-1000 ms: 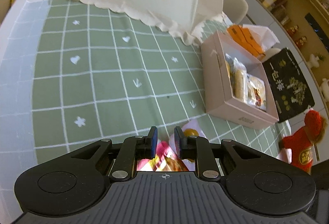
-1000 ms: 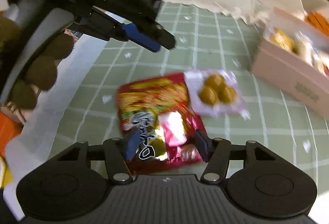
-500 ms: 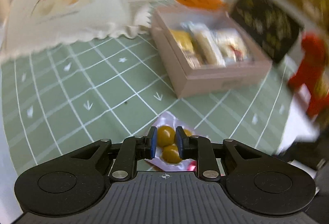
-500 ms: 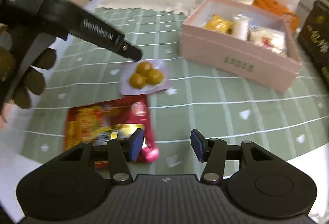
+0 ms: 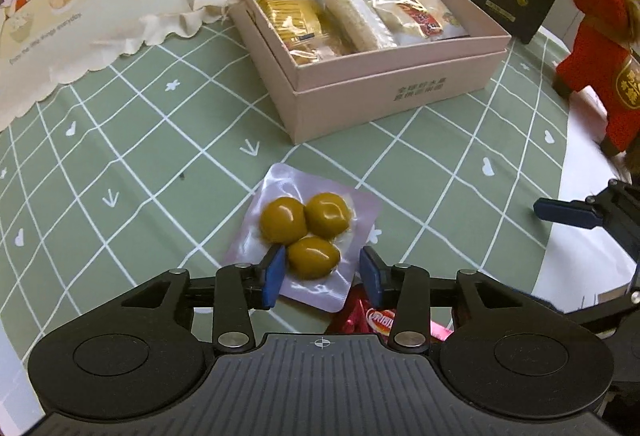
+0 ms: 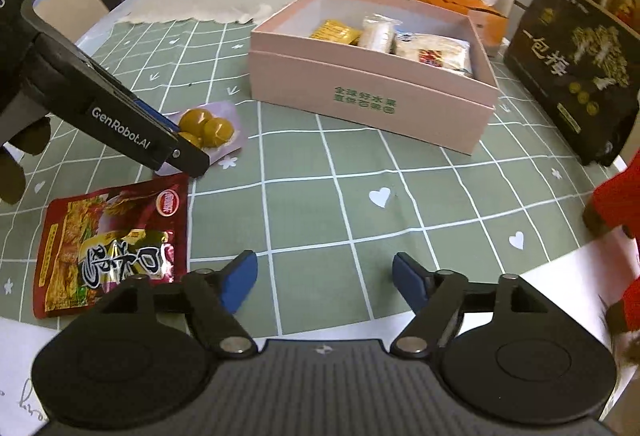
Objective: Organize snacks
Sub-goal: 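Grasp the clear tray of three green-yellow balls with the left tool, then hold the ball tray in the left tool while the right tool grasps the red chicken-snack packet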
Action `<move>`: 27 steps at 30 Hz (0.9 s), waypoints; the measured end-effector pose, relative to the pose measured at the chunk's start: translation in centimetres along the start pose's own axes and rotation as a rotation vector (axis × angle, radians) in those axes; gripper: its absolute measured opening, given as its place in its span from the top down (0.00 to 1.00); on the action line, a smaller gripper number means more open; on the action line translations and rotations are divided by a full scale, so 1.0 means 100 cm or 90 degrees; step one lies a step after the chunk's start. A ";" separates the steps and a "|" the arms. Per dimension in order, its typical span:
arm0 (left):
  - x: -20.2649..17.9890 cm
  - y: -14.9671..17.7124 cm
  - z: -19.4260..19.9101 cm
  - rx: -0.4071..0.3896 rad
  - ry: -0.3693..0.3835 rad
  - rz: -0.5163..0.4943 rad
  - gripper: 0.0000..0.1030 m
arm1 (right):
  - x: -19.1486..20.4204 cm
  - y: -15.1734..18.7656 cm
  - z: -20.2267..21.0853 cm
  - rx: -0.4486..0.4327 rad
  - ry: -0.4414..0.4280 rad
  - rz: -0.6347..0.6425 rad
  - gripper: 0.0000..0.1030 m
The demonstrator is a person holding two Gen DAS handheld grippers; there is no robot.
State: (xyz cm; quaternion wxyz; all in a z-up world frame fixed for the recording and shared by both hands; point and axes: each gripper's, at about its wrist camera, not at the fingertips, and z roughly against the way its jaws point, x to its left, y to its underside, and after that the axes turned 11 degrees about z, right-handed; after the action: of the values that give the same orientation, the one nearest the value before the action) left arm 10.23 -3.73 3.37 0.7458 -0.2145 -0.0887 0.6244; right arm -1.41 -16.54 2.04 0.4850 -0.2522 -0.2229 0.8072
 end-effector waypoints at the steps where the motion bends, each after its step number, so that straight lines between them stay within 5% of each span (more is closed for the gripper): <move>1: 0.001 -0.001 0.000 0.000 0.002 0.001 0.56 | 0.000 0.001 0.000 -0.004 0.002 -0.004 0.24; 12: 0.006 -0.005 -0.002 -0.017 0.019 0.044 0.56 | -0.003 0.015 0.000 -0.034 0.007 -0.052 0.19; 17: 0.003 0.002 -0.001 -0.042 0.009 0.034 0.58 | -0.002 0.018 0.001 -0.044 0.012 -0.055 0.17; 19: 0.002 0.003 -0.001 -0.053 -0.011 0.028 0.67 | -0.003 0.020 0.001 -0.047 0.015 -0.059 0.13; 27: 0.018 0.021 0.019 -0.123 0.028 0.077 0.68 | -0.004 0.017 -0.002 -0.029 -0.008 -0.041 0.03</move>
State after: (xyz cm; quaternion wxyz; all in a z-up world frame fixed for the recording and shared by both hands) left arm 7.97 -1.30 3.89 0.6842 -0.3043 -0.1189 0.6521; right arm -2.23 -17.63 0.93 0.5035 -0.2509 -0.2526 0.7872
